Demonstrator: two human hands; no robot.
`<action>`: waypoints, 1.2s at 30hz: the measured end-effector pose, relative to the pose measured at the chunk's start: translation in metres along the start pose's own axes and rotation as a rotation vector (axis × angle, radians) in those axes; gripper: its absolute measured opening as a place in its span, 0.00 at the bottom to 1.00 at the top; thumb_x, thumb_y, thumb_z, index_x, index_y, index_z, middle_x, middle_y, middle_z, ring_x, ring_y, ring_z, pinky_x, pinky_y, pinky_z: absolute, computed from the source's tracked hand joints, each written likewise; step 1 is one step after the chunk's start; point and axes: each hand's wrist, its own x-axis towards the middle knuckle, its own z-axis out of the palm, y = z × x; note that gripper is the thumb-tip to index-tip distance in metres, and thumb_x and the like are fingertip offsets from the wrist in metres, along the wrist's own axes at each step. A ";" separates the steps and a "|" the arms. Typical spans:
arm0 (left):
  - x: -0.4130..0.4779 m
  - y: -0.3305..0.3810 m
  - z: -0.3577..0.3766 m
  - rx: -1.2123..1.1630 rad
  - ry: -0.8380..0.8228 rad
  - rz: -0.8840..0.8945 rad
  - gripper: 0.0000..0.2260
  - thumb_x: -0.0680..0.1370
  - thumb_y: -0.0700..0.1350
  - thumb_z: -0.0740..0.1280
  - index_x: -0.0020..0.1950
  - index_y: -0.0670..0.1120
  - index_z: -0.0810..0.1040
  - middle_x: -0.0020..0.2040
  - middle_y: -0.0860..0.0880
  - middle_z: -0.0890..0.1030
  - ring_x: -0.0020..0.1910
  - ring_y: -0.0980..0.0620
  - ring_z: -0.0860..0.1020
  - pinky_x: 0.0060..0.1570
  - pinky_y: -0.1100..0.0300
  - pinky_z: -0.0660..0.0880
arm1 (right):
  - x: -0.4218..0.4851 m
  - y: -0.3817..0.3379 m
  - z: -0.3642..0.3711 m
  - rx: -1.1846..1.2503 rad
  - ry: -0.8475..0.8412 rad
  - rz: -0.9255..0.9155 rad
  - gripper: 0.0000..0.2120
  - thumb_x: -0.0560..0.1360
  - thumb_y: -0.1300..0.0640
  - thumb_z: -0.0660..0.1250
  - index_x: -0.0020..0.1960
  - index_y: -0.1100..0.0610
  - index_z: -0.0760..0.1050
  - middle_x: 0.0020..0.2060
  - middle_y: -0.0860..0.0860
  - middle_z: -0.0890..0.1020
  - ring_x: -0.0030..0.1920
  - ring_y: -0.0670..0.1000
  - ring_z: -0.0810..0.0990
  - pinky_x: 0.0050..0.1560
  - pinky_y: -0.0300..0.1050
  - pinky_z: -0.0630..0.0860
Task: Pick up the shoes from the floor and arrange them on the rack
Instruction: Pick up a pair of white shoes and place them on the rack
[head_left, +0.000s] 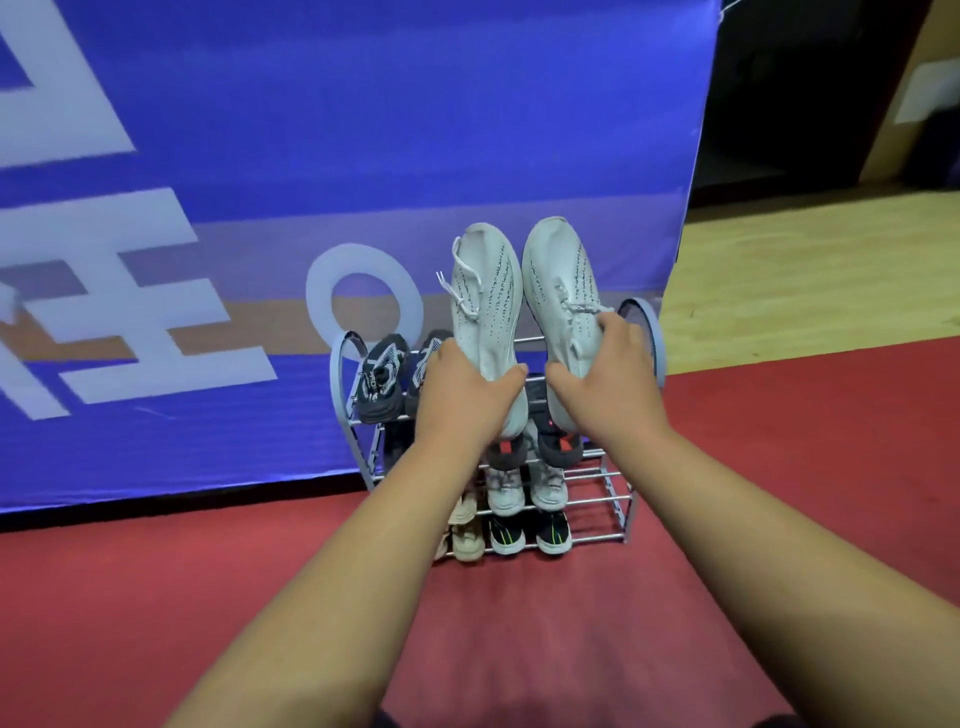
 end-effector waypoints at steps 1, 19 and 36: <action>0.012 -0.001 0.006 0.006 0.001 -0.021 0.32 0.63 0.71 0.69 0.57 0.50 0.78 0.51 0.51 0.82 0.48 0.49 0.82 0.48 0.49 0.82 | 0.012 0.004 0.010 -0.024 -0.022 0.020 0.38 0.70 0.45 0.73 0.75 0.57 0.66 0.66 0.57 0.72 0.68 0.61 0.71 0.69 0.56 0.70; 0.155 -0.064 0.126 0.339 -0.128 -0.138 0.16 0.75 0.57 0.72 0.47 0.44 0.77 0.47 0.45 0.82 0.42 0.43 0.79 0.38 0.56 0.71 | 0.140 0.066 0.147 -0.383 -0.279 0.224 0.31 0.73 0.42 0.71 0.69 0.58 0.71 0.65 0.58 0.73 0.64 0.64 0.73 0.57 0.56 0.74; 0.166 -0.082 0.147 0.520 -0.186 -0.133 0.20 0.73 0.55 0.71 0.58 0.43 0.80 0.57 0.41 0.80 0.53 0.40 0.80 0.42 0.52 0.73 | 0.146 0.081 0.179 -0.434 -0.297 0.285 0.29 0.73 0.42 0.70 0.70 0.53 0.73 0.66 0.58 0.71 0.66 0.64 0.71 0.65 0.59 0.73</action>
